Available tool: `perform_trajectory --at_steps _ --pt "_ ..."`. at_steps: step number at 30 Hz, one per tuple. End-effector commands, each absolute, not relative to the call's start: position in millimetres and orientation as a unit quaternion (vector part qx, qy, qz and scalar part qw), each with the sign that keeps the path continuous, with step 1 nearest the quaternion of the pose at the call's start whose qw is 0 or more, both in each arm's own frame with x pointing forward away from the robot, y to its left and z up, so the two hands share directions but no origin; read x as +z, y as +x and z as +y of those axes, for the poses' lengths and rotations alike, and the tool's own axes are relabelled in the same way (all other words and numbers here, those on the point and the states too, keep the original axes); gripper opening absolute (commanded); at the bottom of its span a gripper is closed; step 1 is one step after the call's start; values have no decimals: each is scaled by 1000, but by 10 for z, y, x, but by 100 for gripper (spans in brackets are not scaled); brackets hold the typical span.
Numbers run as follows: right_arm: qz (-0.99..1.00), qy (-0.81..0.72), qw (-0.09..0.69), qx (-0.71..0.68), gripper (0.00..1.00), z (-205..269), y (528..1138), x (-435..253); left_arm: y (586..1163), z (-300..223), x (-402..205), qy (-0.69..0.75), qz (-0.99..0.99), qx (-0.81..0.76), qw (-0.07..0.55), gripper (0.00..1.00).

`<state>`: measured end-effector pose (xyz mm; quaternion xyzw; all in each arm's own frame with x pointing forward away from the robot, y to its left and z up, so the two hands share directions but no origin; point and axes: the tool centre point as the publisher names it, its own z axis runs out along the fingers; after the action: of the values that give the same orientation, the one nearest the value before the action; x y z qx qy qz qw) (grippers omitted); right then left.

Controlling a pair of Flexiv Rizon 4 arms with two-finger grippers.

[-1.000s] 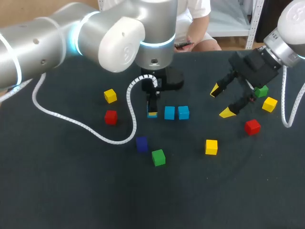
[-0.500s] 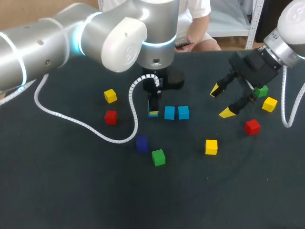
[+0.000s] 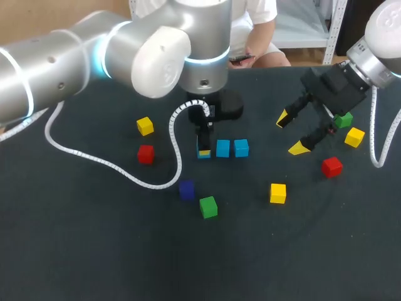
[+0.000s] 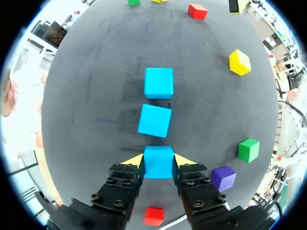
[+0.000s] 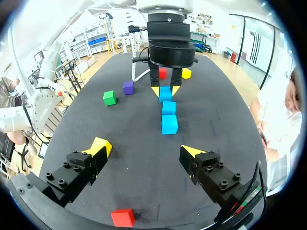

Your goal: Place the blue cubes, place green cubes on the blue cubes, place the yellow cubes on the green cubes, then place the red cubes on the yellow cubes, and place purple cube on the red cubes.

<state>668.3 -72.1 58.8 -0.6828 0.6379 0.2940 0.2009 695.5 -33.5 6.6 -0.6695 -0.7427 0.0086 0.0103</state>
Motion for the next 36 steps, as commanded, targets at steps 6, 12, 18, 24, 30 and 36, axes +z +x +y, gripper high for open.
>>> perform_trajectory --at_steps 6,12,18,24,30,36 --pt "638 -683 202 294 100 -721 6682 588 6998 -282 49 -668 -744 9 12 0" --pt "638 -683 202 294 100 -721 6682 588 7102 -345 74 -672 -740 10 17 0" --pt "638 -683 202 294 100 -721 6682 588 7098 -387 44 -672 -740 17 16 0" --pt "638 -683 202 294 100 -721 6682 588 7069 -364 5 -667 -744 23 25 0" --pt "638 -683 202 294 100 -721 6682 588 7110 -349 5 -671 -741 12 27 0" --pt "638 -683 202 294 100 -721 6682 588 7166 -367 51 -675 -737 10 23 0"
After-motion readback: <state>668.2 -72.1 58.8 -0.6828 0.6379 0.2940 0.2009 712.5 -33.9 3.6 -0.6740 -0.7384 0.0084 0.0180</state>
